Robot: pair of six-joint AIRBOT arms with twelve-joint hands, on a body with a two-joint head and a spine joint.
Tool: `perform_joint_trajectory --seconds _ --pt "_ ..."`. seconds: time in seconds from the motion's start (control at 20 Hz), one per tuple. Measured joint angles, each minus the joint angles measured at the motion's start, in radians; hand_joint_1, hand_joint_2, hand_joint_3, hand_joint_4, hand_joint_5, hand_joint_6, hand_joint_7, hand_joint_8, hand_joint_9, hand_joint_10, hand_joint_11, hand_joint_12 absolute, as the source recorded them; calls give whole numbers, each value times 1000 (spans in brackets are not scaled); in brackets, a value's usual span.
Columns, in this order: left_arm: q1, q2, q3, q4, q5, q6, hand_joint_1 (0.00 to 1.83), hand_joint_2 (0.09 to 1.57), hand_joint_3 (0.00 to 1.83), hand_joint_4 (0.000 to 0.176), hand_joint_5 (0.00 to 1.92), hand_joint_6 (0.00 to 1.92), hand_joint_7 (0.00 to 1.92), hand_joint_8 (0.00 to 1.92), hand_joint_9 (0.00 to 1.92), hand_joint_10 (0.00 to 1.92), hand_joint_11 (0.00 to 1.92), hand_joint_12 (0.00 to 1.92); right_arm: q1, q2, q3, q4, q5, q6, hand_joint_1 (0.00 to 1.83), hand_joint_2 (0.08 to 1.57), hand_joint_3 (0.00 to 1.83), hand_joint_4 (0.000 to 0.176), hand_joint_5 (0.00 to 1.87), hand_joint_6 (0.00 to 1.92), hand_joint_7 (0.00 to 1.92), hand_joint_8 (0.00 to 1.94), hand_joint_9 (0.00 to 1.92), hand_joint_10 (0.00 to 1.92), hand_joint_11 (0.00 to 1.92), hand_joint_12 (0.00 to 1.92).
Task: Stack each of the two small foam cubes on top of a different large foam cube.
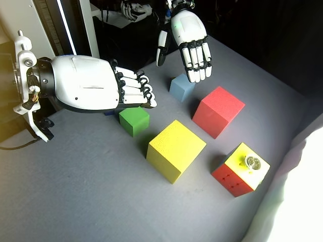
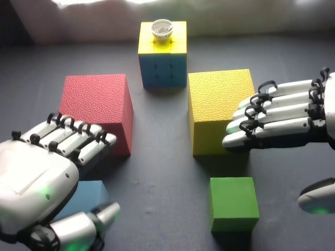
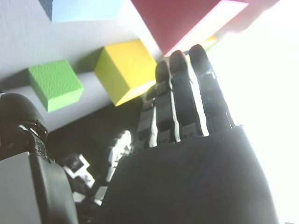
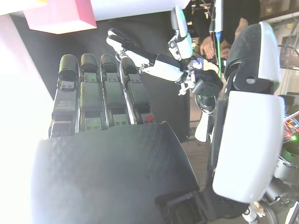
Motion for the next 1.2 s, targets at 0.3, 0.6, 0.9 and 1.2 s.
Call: perform_joint_trajectory --seconds 0.3,0.6,0.9,1.2 --pt "2 0 -8 -10 0 17 36 1338 0 0 52 8 49 6 29 7 24 40 4 0 0 6 -26 -24 139 1283 1 0 195 0 178 1 157 1 0 364" --pt "4 0 -18 -55 0 60 404 1096 0 0 54 3 98 4 83 5 0 290 3 -1 0 74 -79 -117 357 1162 0 0 120 1 102 2 94 1 0 238" --pt "60 0 -26 -77 5 56 779 1002 0 0 0 0 0 0 0 0 1 1 -117 -2 -25 420 -93 -476 1077 972 0 0 0 0 0 0 0 0 0 2" --pt "101 1 -3 -58 3 18 930 984 0 0 0 0 0 0 0 0 0 0 -274 -1 -45 622 172 -587 1258 892 0 0 0 0 0 0 0 0 0 0"
